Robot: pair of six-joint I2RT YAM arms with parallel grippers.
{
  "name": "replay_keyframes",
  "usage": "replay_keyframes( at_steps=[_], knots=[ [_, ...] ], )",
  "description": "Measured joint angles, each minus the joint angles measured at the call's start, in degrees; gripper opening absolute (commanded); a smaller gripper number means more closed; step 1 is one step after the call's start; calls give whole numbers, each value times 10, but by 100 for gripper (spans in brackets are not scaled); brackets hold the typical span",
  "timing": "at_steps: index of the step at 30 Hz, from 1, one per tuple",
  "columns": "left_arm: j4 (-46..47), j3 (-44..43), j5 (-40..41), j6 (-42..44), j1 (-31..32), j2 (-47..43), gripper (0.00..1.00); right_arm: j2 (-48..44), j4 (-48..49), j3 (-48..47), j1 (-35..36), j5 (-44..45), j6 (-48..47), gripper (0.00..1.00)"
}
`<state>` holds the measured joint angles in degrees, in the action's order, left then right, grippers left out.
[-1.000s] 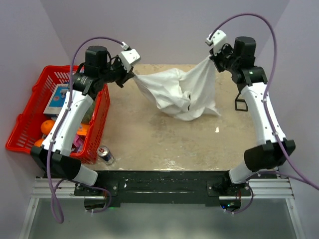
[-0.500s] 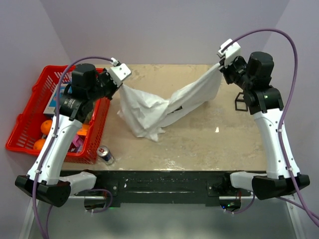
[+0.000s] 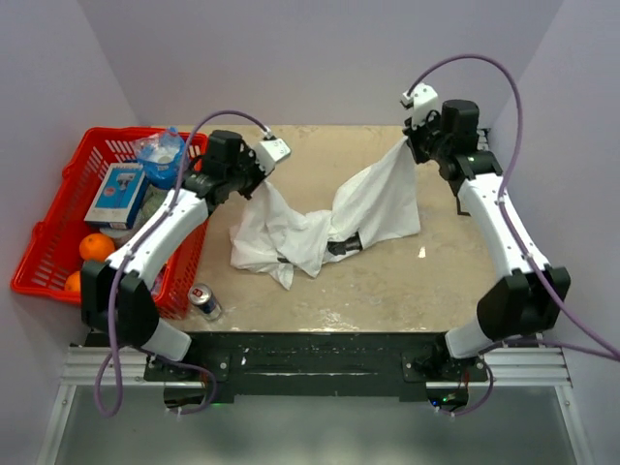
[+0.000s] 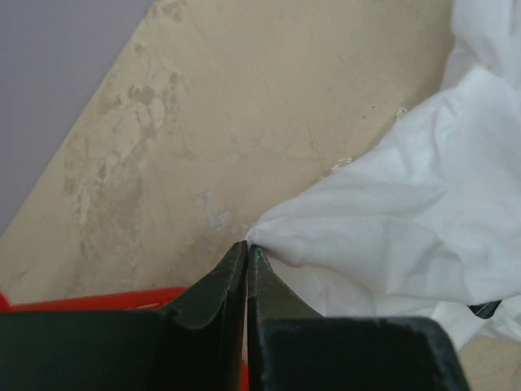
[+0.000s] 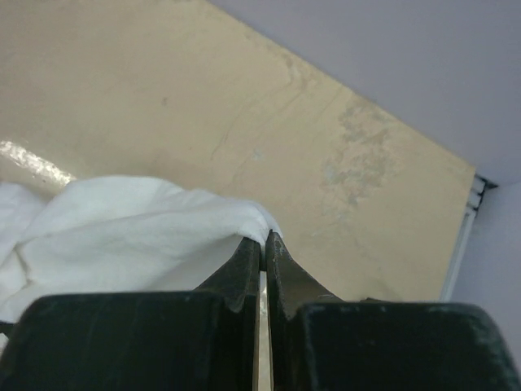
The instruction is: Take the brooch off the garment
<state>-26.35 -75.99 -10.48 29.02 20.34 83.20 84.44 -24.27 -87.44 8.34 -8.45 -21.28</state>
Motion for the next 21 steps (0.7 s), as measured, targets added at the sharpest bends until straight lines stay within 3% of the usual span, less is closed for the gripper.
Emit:
replay_keyframes(
  at_steps=[1,4,7,10,14,17,21],
  knots=[
    [6,0,4,-1,3,19,44,17,4,4,0,4,6,0],
    [16,-11,12,-12,12,69,60,72,7,8,0,20,22,0],
    [26,-9,-13,-8,17,65,75,96,7,8,0,30,29,0],
    [47,48,-62,23,36,-8,76,94,14,8,0,32,33,0],
    [30,116,-128,95,116,-92,76,91,26,8,0,31,38,0],
    [33,170,-152,150,164,-92,73,91,27,8,0,30,43,0],
    [37,242,-149,219,170,-52,72,91,27,8,0,30,47,0]
  ],
)
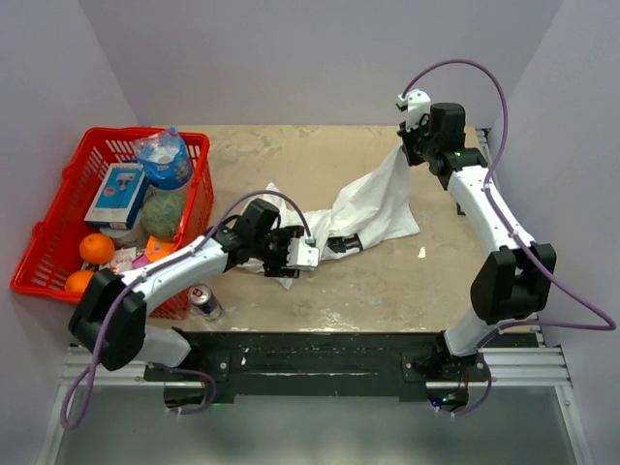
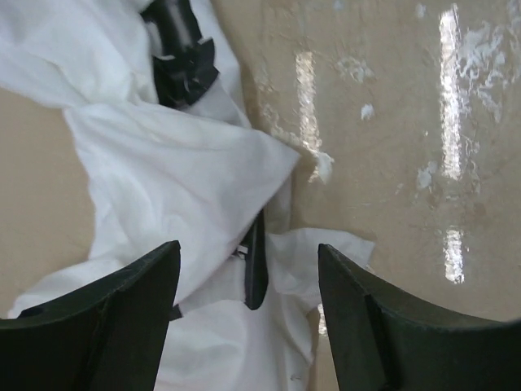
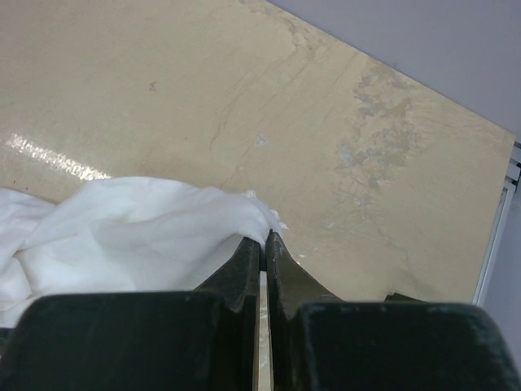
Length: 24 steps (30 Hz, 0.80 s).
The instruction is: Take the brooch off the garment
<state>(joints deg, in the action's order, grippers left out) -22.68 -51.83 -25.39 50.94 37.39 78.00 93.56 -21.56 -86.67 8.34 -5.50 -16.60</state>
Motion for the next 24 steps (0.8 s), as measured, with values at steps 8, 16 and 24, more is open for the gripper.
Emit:
replay_keyframes(
  at_steps=[8,16,24],
  knots=[
    [57,23,5,85,36,41,66,0,0,0,0,0,5,0],
    [81,23,2,153,52,78,49,0,-1,-1,0,0,5,0],
    [68,23,1,188,55,101,45,0,-1,-1,0,1,5,0]
  ],
)
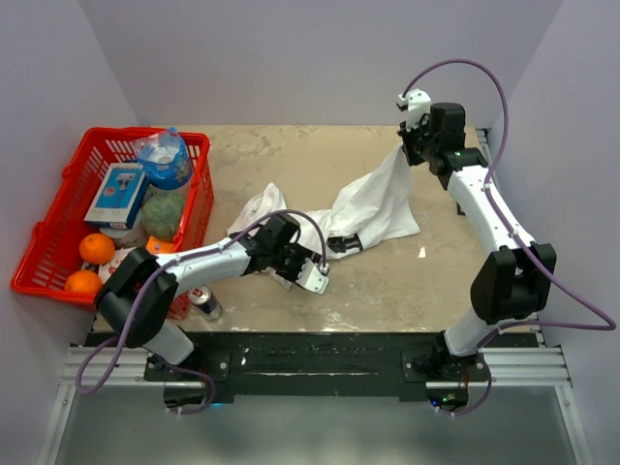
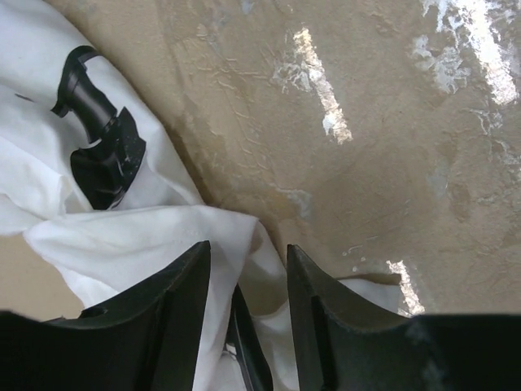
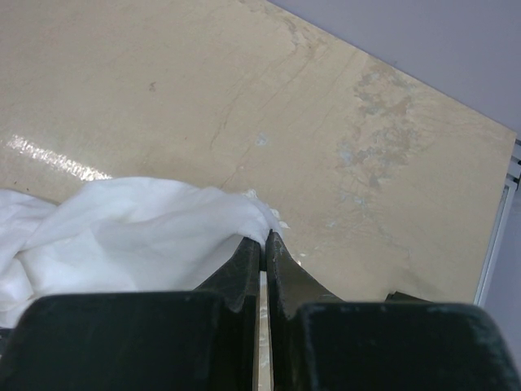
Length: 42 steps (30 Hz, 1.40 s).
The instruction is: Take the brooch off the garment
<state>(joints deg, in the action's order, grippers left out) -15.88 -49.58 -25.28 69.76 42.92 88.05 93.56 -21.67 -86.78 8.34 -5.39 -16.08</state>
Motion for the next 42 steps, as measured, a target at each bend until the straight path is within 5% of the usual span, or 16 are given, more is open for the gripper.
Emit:
replay_keyframes(
  at_steps=[10,22,34,42],
  knots=[
    [32,0,21,-1,18,47,30,0,-1,-3,0,4,0,0],
    [90,5,66,6,19,51,43,2,0,-12,0,4,0,0],
    [108,12,99,4,19,77,24,2,1,-13,0,14,1,0],
    [110,-6,118,-29,19,89,2,2,0,-14,0,15,1,0]
  ],
)
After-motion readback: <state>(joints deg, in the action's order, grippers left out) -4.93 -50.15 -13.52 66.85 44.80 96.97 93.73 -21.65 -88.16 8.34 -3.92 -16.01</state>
